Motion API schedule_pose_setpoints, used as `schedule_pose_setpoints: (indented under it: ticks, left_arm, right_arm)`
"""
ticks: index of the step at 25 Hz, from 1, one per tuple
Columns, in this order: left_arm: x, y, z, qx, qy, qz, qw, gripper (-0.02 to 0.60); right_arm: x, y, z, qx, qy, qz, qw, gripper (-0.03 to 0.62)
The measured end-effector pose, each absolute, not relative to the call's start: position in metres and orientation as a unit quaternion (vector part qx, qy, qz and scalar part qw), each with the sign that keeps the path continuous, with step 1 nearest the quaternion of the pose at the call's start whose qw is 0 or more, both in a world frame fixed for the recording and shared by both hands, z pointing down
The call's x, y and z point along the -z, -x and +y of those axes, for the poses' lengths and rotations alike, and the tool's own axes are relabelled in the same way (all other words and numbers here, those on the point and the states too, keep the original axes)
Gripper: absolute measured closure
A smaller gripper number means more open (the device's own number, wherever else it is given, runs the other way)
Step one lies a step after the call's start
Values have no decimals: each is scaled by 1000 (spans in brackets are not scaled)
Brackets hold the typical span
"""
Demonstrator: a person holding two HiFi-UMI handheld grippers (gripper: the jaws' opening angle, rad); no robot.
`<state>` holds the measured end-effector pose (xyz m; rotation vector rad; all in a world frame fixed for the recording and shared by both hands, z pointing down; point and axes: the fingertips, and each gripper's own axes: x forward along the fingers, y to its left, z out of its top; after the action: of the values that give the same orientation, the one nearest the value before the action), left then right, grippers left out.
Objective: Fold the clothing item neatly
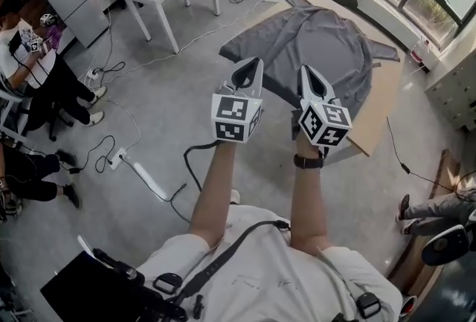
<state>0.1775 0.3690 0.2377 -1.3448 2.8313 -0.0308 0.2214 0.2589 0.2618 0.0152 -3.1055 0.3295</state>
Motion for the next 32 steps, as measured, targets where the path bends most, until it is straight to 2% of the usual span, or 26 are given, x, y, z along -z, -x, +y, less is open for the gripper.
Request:
schedule_pose_setpoints:
  ticks: [9, 20, 26, 32]
  left_arm:
    - [-269, -96, 403, -18, 452, 891, -28, 578]
    - [-280, -25, 290, -9, 496, 867, -47, 578]
    - [-252, 10, 230, 13, 512, 859, -24, 578]
    - [-264, 17, 164, 28, 543, 838, -34, 578]
  right_arm:
    - [-299, -143, 293, -90, -19, -994, 53, 595]
    - [-299, -80, 197, -101, -40, -993, 54, 595]
    - [-263, -43, 144, -97, -30, -995, 7, 595]
    - [-282, -29, 100, -128, -46, -990, 22, 595]
